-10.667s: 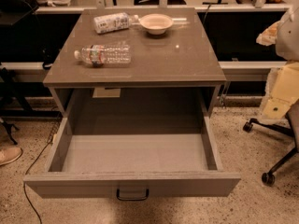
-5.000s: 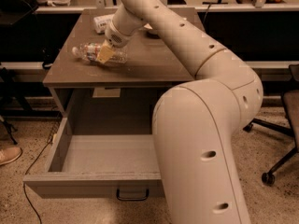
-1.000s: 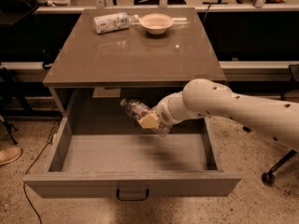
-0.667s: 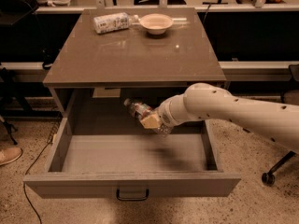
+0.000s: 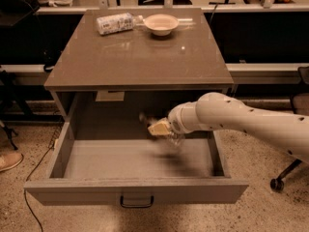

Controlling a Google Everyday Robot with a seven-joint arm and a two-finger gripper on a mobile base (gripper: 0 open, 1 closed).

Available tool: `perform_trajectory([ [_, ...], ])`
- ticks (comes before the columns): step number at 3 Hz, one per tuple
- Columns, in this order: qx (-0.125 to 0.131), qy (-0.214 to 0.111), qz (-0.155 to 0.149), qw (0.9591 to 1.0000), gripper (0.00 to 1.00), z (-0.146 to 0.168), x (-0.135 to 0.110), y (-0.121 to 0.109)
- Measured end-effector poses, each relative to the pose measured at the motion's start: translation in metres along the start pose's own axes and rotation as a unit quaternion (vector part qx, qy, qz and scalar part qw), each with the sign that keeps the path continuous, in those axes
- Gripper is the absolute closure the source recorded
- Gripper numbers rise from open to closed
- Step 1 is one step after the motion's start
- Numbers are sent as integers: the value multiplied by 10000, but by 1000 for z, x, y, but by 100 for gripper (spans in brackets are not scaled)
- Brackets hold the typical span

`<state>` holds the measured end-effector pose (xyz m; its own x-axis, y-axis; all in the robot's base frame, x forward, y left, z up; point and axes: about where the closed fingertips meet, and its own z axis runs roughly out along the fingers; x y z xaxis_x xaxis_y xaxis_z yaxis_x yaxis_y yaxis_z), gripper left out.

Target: Place water bottle into top drawer

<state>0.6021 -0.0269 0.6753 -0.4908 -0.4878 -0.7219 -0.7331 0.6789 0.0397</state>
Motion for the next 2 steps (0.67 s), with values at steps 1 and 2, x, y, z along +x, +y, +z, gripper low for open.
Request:
perform_trajectory([
  [1, 72, -38, 98, 9999, 0, -8, 9, -4],
  [2, 400, -221, 286, 9985, 0, -40, 19, -7],
])
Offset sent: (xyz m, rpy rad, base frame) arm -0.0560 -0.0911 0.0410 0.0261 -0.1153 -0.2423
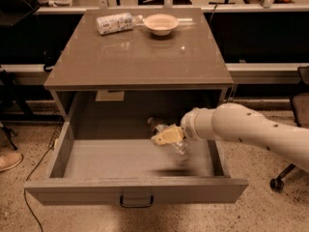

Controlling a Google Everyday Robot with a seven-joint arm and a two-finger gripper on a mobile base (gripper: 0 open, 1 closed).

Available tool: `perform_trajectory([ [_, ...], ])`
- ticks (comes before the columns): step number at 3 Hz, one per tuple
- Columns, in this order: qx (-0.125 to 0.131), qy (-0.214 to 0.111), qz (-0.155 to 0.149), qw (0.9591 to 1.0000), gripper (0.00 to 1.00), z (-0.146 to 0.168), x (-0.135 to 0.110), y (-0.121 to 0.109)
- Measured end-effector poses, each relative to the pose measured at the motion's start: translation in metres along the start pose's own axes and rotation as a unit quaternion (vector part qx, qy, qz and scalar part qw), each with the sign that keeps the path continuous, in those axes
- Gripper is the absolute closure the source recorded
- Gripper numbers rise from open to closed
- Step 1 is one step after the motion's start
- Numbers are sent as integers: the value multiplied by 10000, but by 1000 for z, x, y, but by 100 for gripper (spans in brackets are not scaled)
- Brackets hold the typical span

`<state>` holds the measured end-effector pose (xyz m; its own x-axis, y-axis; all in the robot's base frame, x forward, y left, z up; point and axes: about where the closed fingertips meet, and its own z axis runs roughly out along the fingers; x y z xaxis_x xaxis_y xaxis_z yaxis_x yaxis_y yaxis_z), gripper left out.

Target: Place water bottle into top drawer

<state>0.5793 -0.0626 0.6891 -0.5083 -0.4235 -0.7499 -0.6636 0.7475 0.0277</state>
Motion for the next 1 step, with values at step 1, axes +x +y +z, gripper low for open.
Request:
perform_trajectory([
  [1, 465, -125, 184, 9987, 0, -51, 13, -5],
])
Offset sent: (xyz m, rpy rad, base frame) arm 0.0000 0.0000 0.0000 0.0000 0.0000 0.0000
